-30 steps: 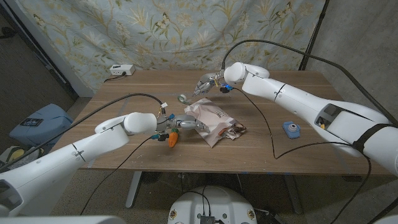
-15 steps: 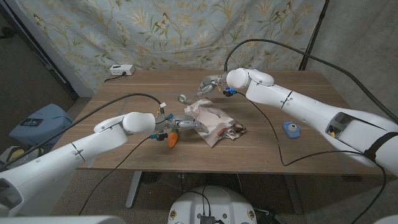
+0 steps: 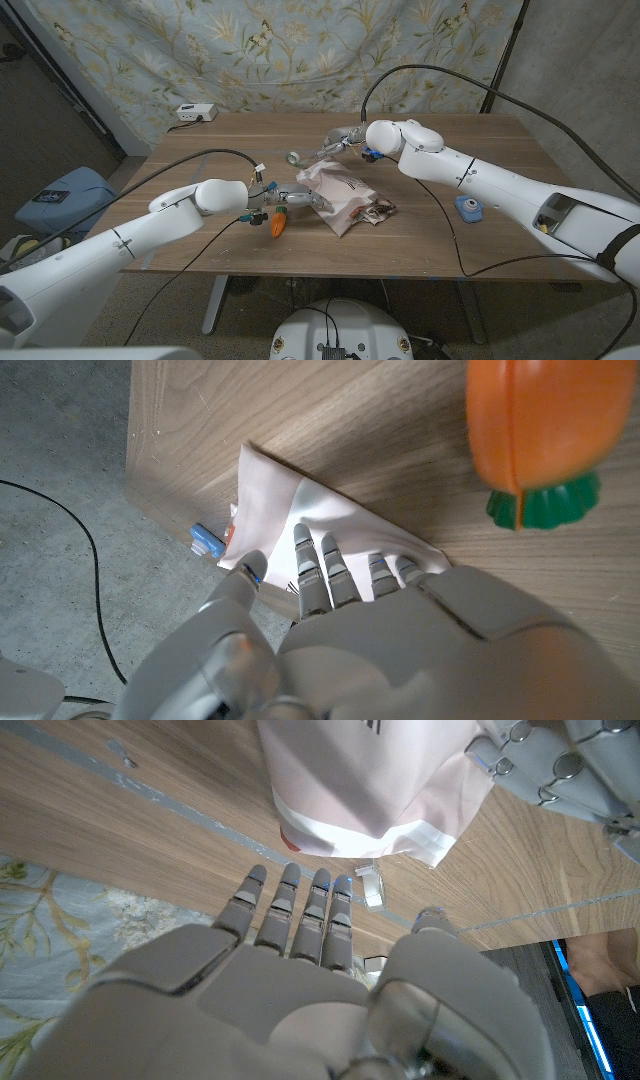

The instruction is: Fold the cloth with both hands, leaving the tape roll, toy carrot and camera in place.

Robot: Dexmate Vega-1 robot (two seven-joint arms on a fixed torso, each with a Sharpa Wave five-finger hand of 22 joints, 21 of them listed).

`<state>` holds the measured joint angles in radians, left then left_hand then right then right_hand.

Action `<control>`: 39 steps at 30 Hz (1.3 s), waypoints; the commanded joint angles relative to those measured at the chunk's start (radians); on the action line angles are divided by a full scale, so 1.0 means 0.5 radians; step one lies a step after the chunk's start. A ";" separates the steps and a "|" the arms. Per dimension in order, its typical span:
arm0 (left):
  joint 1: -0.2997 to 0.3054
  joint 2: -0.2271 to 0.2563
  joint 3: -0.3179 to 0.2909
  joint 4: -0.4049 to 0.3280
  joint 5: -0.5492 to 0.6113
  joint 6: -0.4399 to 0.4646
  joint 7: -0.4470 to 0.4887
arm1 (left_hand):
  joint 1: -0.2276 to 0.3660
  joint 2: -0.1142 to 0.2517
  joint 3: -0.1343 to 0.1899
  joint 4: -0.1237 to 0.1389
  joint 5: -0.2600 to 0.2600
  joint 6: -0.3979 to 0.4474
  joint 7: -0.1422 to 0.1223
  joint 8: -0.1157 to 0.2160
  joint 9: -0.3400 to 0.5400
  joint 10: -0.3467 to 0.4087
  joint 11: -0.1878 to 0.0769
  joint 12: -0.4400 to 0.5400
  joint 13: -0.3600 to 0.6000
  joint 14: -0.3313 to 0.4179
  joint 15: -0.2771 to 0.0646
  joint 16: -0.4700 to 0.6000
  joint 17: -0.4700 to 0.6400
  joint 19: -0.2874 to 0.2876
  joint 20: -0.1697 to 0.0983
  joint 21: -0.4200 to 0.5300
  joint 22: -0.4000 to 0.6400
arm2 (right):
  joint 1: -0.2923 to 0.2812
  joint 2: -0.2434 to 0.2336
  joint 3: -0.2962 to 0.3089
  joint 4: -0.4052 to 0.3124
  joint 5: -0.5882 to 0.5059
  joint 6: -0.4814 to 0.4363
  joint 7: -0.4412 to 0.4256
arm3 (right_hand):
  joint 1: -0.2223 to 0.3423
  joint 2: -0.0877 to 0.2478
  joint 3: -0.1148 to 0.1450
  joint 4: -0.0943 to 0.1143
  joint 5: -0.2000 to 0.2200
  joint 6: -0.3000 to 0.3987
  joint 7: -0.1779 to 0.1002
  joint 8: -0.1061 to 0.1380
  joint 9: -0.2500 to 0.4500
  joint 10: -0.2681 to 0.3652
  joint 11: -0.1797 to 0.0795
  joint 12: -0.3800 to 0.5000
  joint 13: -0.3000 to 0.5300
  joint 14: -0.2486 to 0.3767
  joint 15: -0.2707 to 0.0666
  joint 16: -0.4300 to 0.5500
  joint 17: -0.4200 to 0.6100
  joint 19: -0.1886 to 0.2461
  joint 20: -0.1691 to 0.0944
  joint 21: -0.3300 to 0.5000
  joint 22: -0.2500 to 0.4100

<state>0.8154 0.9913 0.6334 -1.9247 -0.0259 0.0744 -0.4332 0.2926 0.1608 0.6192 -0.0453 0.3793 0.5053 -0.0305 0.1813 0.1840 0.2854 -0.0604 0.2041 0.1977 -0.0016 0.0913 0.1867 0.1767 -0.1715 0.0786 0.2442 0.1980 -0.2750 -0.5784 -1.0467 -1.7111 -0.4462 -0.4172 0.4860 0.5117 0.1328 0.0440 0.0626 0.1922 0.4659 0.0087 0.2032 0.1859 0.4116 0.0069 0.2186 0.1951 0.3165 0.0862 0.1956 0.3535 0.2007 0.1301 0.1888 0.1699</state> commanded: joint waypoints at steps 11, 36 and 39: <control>-0.029 -0.021 0.007 0.002 0.036 -0.014 -0.003 | -0.023 -0.004 0.015 0.005 -0.013 -0.011 -0.004 0.006 0.007 -0.011 0.006 0.006 0.004 -0.005 0.018 0.000 0.001 -0.069 0.011 0.005 0.004 | -0.111 0.044 0.045 0.179 -0.038 0.218 -0.027 | -0.235 -0.029 -0.092 0.132 0.049 -0.004 0.023 -0.009 0.006 -0.007 0.019 -0.028 -0.003 -0.058 0.013 0.006 -0.021 -0.074 0.000 -0.014 0.008; -0.051 -0.044 0.029 0.000 0.053 0.016 -0.016 | -0.026 -0.002 0.029 0.004 -0.016 -0.008 -0.003 0.010 0.006 -0.010 0.009 0.008 0.003 -0.004 0.018 -0.001 -0.002 -0.071 0.006 0.005 0.003 | -0.143 0.022 0.099 0.195 -0.024 0.327 -0.034 | -0.372 -0.040 -0.150 0.185 0.082 0.007 0.000 -0.009 0.005 -0.004 0.005 -0.039 -0.004 -0.083 0.010 0.011 -0.041 -0.097 -0.030 -0.007 0.007; -0.051 -0.045 0.032 -0.005 0.057 0.021 -0.016 | -0.026 -0.003 0.030 0.003 -0.017 -0.008 -0.005 0.010 0.006 -0.011 0.009 0.008 0.003 -0.003 0.016 -0.001 -0.003 -0.072 0.008 0.004 0.003 | -0.166 -0.014 0.130 0.118 -0.017 0.306 -0.022 | -0.379 -0.042 -0.155 0.185 0.085 0.003 -0.002 -0.010 0.004 -0.006 0.005 -0.040 -0.004 -0.087 0.017 0.010 -0.044 -0.097 -0.030 -0.006 0.006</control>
<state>0.7927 0.9722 0.6437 -1.9213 -0.0039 0.0749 -0.4395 0.2853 0.1619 0.6277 -0.0455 0.3715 0.5053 -0.0306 0.1813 0.1840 0.2803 -0.0552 0.2041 0.1976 -0.0018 0.0911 0.1867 0.1720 -0.1715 0.0786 0.2441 0.1978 -0.3334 -0.5418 -1.0183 -1.5589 -0.4557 -0.2420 0.4622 0.3290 0.1113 -0.0275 0.1506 0.2272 0.4661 0.0158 0.1986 0.1862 0.4083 0.0103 0.1995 0.1904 0.2770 0.0898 0.1957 0.3290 0.1544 0.1196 0.1849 0.1698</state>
